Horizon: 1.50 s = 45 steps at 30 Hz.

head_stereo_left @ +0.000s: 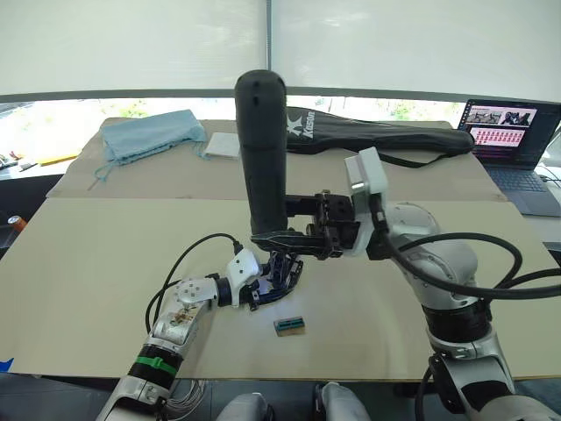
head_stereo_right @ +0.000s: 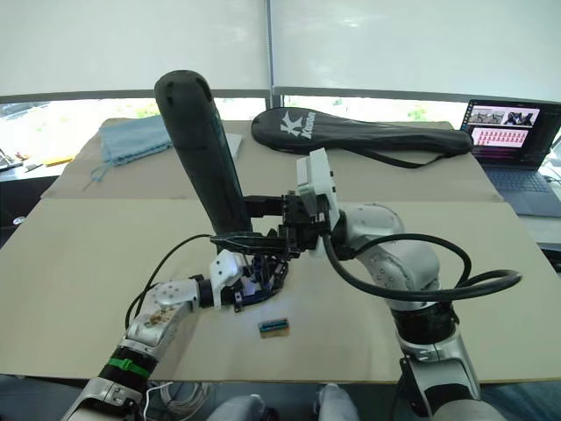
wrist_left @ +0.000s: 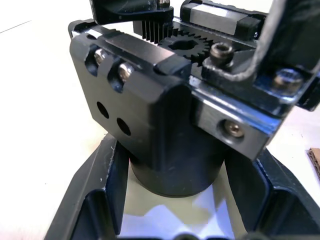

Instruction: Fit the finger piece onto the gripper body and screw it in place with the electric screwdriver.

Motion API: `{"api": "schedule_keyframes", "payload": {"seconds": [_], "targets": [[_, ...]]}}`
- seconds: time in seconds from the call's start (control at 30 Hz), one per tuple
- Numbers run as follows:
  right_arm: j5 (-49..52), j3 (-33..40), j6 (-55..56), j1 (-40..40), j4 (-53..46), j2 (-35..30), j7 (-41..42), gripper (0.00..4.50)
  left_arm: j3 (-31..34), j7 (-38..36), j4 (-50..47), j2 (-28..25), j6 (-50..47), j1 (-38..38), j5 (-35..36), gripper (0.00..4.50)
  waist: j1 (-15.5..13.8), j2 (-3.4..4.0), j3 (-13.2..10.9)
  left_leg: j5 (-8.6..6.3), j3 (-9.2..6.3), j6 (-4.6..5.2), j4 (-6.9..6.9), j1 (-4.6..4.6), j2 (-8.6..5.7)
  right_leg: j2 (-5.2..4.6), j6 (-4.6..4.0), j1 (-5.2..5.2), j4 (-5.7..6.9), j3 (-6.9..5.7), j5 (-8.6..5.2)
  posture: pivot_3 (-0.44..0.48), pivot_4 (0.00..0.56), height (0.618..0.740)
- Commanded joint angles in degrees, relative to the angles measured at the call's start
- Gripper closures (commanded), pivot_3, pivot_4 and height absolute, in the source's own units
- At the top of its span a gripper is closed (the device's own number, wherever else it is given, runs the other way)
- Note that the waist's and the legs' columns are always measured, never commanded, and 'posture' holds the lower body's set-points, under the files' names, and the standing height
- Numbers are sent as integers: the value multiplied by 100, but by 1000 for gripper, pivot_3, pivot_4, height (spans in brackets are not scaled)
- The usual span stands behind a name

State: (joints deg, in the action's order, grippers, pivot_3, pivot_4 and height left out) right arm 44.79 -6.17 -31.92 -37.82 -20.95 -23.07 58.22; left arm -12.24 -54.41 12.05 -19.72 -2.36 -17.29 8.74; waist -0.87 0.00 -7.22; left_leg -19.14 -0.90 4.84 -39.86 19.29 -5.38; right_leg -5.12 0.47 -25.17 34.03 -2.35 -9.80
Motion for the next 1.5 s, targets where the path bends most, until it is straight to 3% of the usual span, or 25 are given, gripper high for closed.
{"api": "schedule_keyframes", "payload": {"seconds": [0.03, 0.17, 0.4, 0.5, 0.53, 0.63, 0.77, 0.87, 1.07, 1.43, 1.5], "targets": [[708, 393, -200, -272, -445, -14, -53, 2584, -76, 128, 382, -61, -145, 183, -187, 12, 7, 1, -1, 0, 0, 0, 0, 0, 0, 0, 0, -1, 0, 1, 0, 0, 150, 740], [1375, 735, -594, -457, -683, -239, -263, 2584, 88, -5, 165, -298, -48, 379, -72, 12, 13, 2, -2, 0, 1, 0, 0, 1, 1, -1, 0, -2, 1, 2, 0, 0, 150, 740], [2872, 1870, -1701, -607, -453, -1800, -673, 2584, 952, -475, -383, -969, 87, 953, 783, 12, 119, 4, -22, -5, 3, 7, 24, 8, 11, 2, -12, -20, -5, 3, -6, 0, 150, 740], [2293, 2171, -2830, -129, 575, -3894, -128, 2584, 1738, -1629, -890, -1740, -53, 1466, 1815, 12, 83, 3, -42, -5, 5, 7, 17, 43, 17, 1, -17, -47, -3, 1, -10, 0, 150, 740], [2108, 2078, -3297, -36, 992, -4465, -282, 2584, 1909, -1865, -1023, -1960, -184, 1583, 2050, 12, 79, -12, -52, -4, 8, 8, 6, 96, 19, -2, -18, -100, 0, -1, -10, 0, 150, 740], [1710, 1712, -3850, 18, 1683, -5142, -483, 2584, 2103, -2074, -1150, -2282, -276, 1701, 2234, 12, -5, 34, -113, -6, 19, 11, -6, 110, 18, -16, -16, -100, -11, -2, -6, 0, 150, 740], [-303, 224, -3086, 550, 2024, -6130, 66, 2584, 2557, -2180, -1452, -2675, -733, 1697, 2619, 12, -57, 48, -136, -7, 37, 14, -18, 158, 13, -31, 5, -130, -24, -6, 11, 0, 150, 740], [-1204, -572, -2860, 372, 2297, -6081, 265, 2584, 2643, -2076, -1566, -2654, -844, 1607, 2705, 12, -30, 66, -150, 0, 39, 24, -30, 188, 11, -26, 6, -161, -13, -11, 12, 0, 150, 740], [-2456, -1497, -2459, -232, 3413, -5319, 709, 2584, 2673, -1816, -2070, -2466, -1137, 1690, 2915, 12, 108, 80, -188, 10, 63, 17, -45, 191, 7, -24, 10, -174, 0, -8, 15, 0, 150, 740], [-3546, -1669, -1833, -648, 4588, -4440, 1167, 2584, 2594, -1541, -2278, -2382, -1457, 1516, 2942, 12, 35, 84, -193, 25, 57, -8, -54, 188, 10, -18, -5, -172, 10, -11, 28, 0, 150, 740], [-3615, -1619, -1823, -681, 4647, -4398, 1273, 1536, 2600, -1481, -2261, -2388, -1489, 1480, 2902, 0, 36, 83, -193, 25, 57, -8, -59, 188, 10, -17, -4, -168, 9, -12, 30, 0, 150, 740]]}}
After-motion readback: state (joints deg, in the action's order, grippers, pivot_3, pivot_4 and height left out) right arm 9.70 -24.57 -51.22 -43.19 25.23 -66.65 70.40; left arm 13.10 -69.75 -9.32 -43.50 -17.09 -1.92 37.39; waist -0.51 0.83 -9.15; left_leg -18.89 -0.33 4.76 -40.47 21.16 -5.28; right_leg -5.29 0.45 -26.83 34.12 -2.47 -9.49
